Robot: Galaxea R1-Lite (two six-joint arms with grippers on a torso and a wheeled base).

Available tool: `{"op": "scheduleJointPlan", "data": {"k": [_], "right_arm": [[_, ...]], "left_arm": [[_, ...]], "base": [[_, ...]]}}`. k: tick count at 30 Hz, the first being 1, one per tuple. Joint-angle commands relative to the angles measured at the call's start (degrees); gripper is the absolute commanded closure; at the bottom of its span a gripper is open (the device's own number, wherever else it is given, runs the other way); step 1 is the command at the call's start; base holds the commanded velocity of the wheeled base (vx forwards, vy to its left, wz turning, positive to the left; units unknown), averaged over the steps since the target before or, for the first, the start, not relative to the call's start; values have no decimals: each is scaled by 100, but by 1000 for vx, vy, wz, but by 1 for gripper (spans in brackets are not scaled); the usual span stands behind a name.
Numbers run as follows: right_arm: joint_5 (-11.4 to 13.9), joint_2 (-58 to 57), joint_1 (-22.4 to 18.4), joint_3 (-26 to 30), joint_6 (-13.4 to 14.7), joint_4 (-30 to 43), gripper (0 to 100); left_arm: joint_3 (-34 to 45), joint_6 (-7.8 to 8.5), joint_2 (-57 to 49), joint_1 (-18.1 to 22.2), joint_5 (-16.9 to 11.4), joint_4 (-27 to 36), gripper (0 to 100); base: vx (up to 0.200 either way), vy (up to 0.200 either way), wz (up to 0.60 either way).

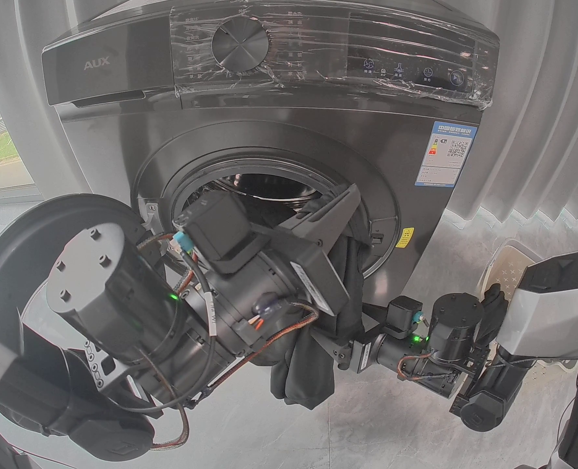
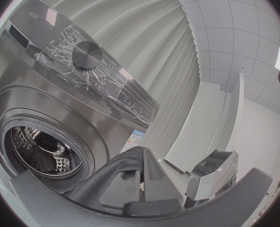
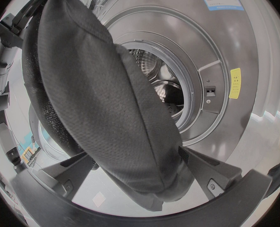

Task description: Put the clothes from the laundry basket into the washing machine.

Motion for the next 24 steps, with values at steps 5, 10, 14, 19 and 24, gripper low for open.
{"op": "scheduleJointPlan", "data": {"k": [5, 10, 14, 19, 24], "right_arm": [[17, 516, 36, -434, -8, -3, 0], [44, 727, 45, -610, 1, -3, 0], [44, 850, 45, -733, 1, -3, 0], [44, 964, 45, -838, 36, -3, 0], [35, 1096, 36, -970, 62, -3, 0]], "left_arm": [[-20, -5, -21, -3, 4, -22, 100], [-29, -5, -21, -3, 4, -22, 100], [-38, 3, -30, -3, 4, -22, 100], [-64, 3, -30, 6, 4, -22, 100], [-73, -5, -38, 6, 4, -22, 100]], "base": [[0, 0, 0], [0, 0, 0], [0, 0, 0], [0, 0, 0], [0, 0, 0]]}}
